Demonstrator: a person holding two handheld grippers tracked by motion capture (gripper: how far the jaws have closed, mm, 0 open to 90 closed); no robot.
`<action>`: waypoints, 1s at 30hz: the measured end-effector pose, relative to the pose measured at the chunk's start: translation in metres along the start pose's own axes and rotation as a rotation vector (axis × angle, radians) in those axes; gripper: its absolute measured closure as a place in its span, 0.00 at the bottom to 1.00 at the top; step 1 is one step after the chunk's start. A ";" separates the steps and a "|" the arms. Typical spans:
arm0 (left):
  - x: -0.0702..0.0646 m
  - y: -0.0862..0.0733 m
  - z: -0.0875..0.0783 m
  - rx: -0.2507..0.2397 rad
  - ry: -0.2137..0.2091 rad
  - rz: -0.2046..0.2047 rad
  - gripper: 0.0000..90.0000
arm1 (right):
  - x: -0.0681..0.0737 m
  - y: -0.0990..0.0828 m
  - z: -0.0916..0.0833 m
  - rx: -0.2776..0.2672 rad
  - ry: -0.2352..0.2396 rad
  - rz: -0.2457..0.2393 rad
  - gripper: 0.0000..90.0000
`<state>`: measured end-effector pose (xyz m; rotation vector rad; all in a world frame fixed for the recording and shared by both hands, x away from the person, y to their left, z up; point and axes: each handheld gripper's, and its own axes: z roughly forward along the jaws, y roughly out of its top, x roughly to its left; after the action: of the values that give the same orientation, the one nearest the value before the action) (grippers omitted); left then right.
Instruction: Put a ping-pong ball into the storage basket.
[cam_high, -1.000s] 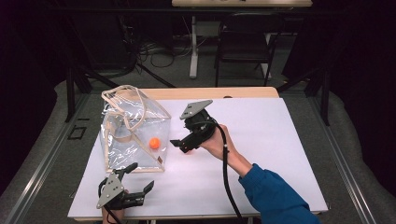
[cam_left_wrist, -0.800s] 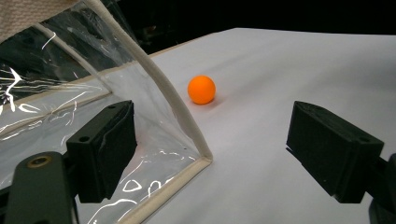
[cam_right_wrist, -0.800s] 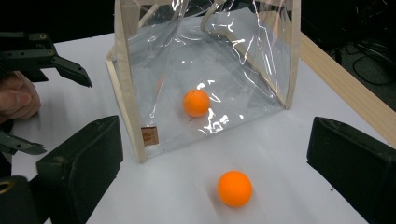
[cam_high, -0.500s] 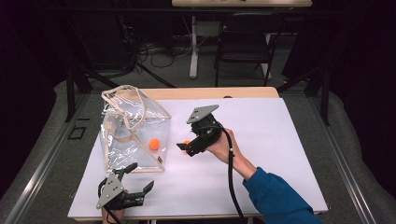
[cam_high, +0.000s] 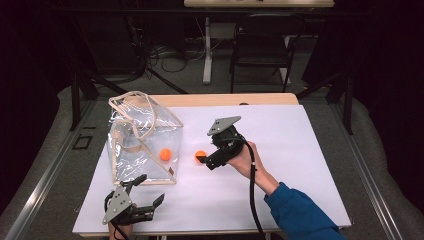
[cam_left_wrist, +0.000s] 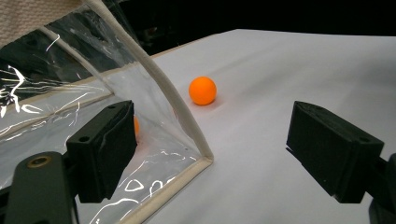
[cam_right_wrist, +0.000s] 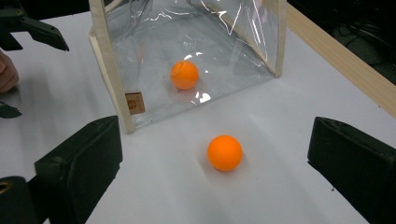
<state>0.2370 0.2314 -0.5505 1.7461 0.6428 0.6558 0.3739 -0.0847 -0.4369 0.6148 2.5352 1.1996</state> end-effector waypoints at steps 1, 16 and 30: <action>0.000 0.000 0.000 0.000 0.000 0.000 0.18 | -0.001 -0.001 0.000 0.005 -0.004 0.003 0.03; 0.000 0.000 -0.001 0.004 0.001 0.001 0.18 | -0.018 -0.030 0.005 0.053 -0.026 0.060 0.03; -0.002 0.000 0.000 0.004 -0.001 -0.005 0.18 | -0.020 -0.042 0.024 0.069 -0.007 0.092 0.03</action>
<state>0.2357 0.2306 -0.5509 1.7479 0.6483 0.6503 0.3902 -0.1020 -0.4829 0.7583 2.5772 1.1412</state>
